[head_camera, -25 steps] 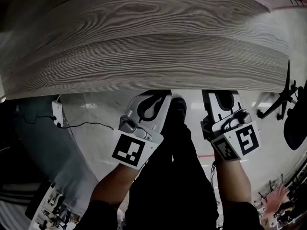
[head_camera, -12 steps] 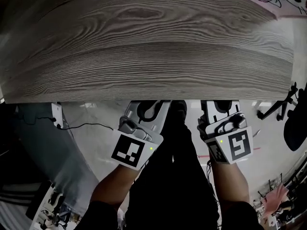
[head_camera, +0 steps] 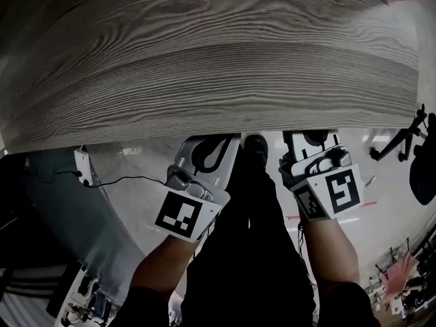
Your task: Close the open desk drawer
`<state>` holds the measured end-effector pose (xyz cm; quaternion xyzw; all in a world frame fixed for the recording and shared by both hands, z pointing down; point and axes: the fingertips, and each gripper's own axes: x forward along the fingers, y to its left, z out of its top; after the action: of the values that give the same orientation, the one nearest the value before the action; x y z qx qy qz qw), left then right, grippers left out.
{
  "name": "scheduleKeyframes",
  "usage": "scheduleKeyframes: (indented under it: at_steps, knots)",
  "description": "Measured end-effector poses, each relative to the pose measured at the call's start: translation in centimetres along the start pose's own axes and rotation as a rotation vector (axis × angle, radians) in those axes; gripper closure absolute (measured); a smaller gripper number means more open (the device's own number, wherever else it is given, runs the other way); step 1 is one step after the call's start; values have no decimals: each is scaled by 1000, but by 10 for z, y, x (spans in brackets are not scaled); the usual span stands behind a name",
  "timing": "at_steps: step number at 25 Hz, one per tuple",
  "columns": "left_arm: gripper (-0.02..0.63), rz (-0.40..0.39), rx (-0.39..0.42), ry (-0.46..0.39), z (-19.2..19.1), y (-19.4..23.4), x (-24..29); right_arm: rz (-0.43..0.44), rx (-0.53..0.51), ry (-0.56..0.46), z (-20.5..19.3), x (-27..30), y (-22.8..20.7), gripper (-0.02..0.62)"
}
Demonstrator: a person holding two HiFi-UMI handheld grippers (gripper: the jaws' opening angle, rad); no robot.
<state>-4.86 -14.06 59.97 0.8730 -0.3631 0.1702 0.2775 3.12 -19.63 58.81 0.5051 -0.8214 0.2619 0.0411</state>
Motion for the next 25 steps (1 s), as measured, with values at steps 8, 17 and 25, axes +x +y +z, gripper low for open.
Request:
scheduleKeyframes:
  at_steps: [8,17,25]
  knots:
    - [600,-4,-6,5,-8,-8,-3,-40,-7,7,-6,0,-15,584]
    - [600,5,4,-15,-8,-9,-13,-57,-19,-11,-8,1,-13,583]
    - [600,-13,42,-39,4,-28,-32,-79,-17,15,-6,0,-15,583]
